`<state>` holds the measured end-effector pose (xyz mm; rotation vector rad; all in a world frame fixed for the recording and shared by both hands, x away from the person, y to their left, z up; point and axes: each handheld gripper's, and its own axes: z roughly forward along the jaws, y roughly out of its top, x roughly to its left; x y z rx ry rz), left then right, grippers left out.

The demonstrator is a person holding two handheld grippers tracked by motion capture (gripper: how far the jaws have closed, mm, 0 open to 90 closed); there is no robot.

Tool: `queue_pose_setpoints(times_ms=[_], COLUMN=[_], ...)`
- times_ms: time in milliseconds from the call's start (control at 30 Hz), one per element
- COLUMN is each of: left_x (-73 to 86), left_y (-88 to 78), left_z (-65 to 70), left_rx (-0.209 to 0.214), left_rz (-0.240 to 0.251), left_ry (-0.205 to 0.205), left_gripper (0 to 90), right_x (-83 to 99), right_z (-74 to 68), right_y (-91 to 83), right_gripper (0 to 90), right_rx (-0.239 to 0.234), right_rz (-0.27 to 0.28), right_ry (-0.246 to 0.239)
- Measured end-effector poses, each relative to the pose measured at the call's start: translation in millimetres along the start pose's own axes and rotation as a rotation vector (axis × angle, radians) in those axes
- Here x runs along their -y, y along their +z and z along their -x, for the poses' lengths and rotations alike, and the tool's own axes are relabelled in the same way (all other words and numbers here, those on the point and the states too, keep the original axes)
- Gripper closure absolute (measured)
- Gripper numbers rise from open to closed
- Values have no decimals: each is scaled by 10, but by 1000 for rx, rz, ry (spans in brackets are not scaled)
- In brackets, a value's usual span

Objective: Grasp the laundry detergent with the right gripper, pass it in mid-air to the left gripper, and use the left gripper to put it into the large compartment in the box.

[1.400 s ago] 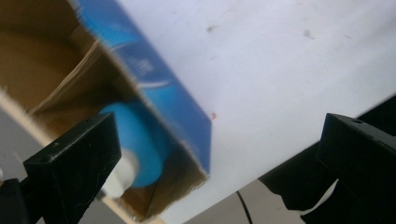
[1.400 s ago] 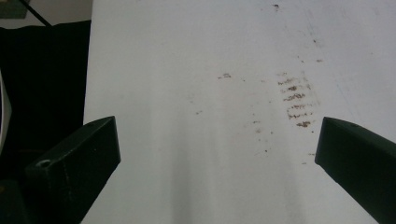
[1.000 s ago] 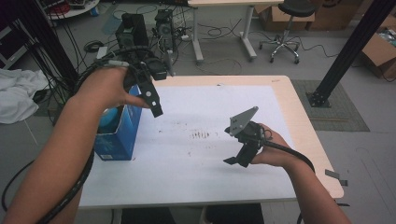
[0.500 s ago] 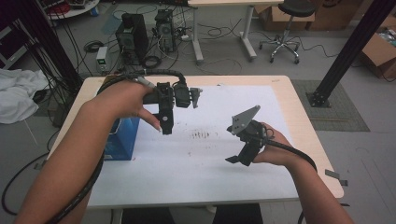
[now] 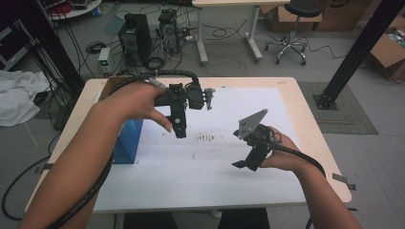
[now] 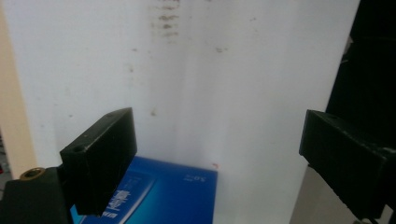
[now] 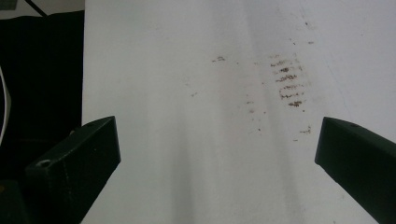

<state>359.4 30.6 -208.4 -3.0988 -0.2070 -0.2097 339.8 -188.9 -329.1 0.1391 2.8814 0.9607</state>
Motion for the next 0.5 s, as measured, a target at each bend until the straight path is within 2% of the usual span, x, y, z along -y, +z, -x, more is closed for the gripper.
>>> queue_pose_setpoints(times_ms=[167,500], left_x=[6,-20], left_y=[32,16], left_z=[-7,16], left_rx=[3,24], left_rz=[-4,21], left_ry=[-12,4], left_gripper=[116,118], right_x=[18,12], right_z=[-3,-19], right_y=[-15,-27], right_gripper=[0,0], right_rx=[3,7], right_rz=[0,-1], right_ry=[3,3])
